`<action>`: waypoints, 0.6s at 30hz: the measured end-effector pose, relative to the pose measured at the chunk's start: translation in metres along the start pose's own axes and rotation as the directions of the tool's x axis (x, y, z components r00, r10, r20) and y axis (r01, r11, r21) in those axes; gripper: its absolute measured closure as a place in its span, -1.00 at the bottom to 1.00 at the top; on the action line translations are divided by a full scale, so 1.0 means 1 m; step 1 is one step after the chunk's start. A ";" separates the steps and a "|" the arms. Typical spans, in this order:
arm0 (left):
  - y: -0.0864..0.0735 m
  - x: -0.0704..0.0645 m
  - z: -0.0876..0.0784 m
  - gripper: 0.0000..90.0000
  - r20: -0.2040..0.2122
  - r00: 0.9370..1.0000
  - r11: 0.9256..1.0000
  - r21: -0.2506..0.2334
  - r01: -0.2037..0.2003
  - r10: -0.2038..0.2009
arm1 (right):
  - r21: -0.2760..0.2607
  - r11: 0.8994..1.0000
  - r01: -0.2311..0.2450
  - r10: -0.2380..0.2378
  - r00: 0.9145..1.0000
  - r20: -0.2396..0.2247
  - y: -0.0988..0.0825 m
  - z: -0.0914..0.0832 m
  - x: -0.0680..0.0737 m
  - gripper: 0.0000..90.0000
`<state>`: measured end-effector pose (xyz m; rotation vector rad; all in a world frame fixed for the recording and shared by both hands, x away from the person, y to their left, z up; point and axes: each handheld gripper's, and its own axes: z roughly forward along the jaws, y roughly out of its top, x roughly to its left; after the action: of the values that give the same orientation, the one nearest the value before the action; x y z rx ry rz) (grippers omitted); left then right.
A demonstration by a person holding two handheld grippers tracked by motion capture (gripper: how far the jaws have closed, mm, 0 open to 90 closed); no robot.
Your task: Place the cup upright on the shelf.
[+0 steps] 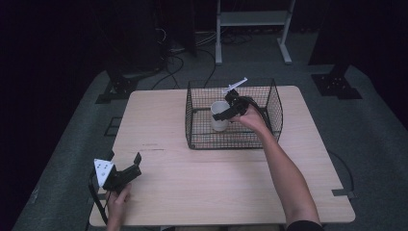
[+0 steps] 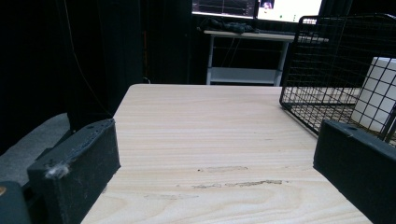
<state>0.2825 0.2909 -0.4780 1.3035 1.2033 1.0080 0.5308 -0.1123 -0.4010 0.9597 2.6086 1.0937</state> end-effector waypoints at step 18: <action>0.000 0.000 0.000 -1.00 -0.001 1.000 1.000 0.001 0.000 0.000 | -0.074 0.997 -0.024 0.024 1.000 -0.004 0.004 -0.014 0.002 -0.73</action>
<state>0.2821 0.2911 -0.4780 1.3034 1.2048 1.0081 0.5260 -0.1172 -0.3883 0.9764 2.5458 1.1894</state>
